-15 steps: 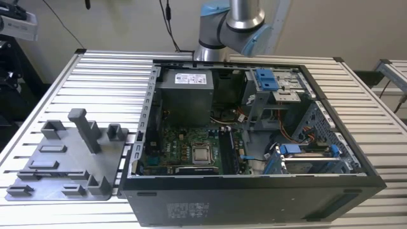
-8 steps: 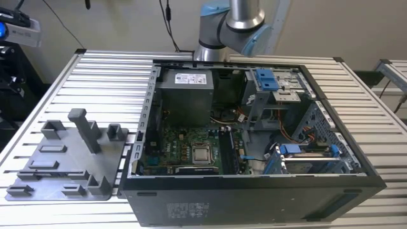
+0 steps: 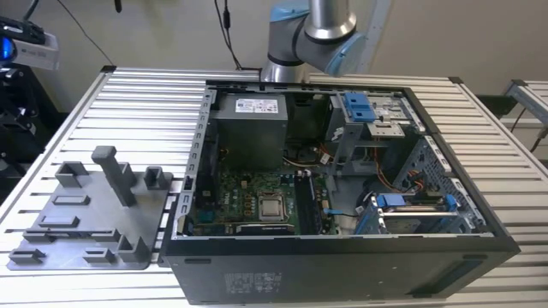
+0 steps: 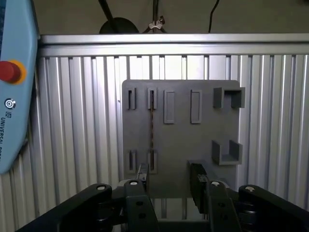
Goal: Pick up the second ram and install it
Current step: 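Pick up the second ram and move it above second insertion slot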
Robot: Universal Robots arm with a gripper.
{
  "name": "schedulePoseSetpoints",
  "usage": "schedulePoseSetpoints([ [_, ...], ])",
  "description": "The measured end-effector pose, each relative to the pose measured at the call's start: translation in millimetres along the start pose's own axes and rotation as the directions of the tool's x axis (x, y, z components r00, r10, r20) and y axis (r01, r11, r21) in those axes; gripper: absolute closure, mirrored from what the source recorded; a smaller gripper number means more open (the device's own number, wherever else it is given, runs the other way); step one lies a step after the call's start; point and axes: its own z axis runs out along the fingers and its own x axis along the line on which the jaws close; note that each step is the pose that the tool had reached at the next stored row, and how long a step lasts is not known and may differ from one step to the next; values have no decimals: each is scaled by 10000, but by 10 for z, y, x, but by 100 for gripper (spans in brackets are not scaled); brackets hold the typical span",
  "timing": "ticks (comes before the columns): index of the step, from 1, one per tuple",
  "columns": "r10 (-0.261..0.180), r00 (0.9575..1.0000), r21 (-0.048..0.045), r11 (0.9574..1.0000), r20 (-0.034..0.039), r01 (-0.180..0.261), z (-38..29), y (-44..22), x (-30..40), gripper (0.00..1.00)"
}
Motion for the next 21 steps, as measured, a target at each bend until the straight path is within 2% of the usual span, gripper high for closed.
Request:
schedulePoseSetpoints([
  [8, -3, 10000, 2, 10000, 3, 3, 14, -1, 0, 52],
  [12, -2, 10000, -1, 10000, 2, 2, 65, -1, 1, 52],
  [21, -1, 10000, -1, 10000, 2, 1, 225, -1, 4, 52],
])
